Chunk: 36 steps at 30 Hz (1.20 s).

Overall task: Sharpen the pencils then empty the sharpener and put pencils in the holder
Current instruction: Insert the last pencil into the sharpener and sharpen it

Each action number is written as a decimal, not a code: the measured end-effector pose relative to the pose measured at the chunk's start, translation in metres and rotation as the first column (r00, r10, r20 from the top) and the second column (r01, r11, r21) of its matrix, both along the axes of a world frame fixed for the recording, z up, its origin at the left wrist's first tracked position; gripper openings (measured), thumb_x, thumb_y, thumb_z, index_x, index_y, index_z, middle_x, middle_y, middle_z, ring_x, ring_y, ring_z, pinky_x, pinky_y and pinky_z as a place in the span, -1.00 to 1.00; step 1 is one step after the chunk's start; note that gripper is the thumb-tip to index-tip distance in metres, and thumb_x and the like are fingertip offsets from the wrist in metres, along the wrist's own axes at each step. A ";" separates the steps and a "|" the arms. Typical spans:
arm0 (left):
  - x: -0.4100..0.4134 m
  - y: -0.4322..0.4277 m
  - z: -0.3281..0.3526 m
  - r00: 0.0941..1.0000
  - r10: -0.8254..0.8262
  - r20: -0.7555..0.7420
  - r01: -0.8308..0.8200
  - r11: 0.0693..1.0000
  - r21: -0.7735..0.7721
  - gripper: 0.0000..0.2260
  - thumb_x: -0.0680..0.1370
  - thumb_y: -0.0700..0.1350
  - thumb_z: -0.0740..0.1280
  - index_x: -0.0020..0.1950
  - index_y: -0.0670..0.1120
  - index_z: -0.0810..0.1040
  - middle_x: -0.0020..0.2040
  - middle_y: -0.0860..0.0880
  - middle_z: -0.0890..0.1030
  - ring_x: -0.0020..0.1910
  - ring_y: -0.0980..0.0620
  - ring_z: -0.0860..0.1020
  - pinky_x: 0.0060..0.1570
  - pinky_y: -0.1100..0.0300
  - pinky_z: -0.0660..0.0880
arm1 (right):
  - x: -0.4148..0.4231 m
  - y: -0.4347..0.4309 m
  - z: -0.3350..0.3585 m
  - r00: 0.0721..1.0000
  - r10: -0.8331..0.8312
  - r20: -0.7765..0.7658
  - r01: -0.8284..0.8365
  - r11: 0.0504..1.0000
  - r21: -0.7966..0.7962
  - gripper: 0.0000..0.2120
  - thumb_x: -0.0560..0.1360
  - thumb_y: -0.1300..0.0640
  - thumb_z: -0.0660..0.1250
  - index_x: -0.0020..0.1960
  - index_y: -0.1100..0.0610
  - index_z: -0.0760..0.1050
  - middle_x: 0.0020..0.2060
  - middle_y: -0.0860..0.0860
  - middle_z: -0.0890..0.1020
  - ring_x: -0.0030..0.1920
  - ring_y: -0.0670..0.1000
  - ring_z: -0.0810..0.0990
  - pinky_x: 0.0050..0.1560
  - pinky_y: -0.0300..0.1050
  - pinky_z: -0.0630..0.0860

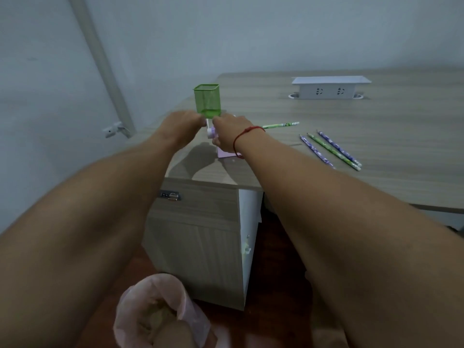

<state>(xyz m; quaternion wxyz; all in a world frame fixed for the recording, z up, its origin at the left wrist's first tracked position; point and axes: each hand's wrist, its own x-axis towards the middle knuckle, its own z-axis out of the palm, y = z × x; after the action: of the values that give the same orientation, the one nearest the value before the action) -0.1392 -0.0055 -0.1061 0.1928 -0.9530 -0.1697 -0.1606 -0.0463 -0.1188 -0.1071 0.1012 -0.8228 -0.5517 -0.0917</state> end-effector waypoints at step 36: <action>-0.008 -0.006 -0.043 0.973 0.142 -0.184 -0.172 0.972 -0.161 -0.73 0.62 -0.09 0.13 0.11 -0.21 0.56 0.02 -0.24 0.58 0.00 -0.22 0.56 -0.06 0.01 0.46 | -0.008 0.001 -0.005 0.994 0.057 0.093 -0.060 0.998 0.026 -0.67 0.55 0.02 0.18 0.16 0.21 0.50 0.14 0.20 0.56 0.10 0.21 0.56 0.03 0.01 0.47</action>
<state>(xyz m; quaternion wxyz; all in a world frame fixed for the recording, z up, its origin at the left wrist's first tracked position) -0.1475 -0.0110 -0.1490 0.1340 -0.9600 -0.2412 -0.0468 -0.0539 -0.1178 -0.1123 0.0901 -0.7997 -0.5782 -0.1343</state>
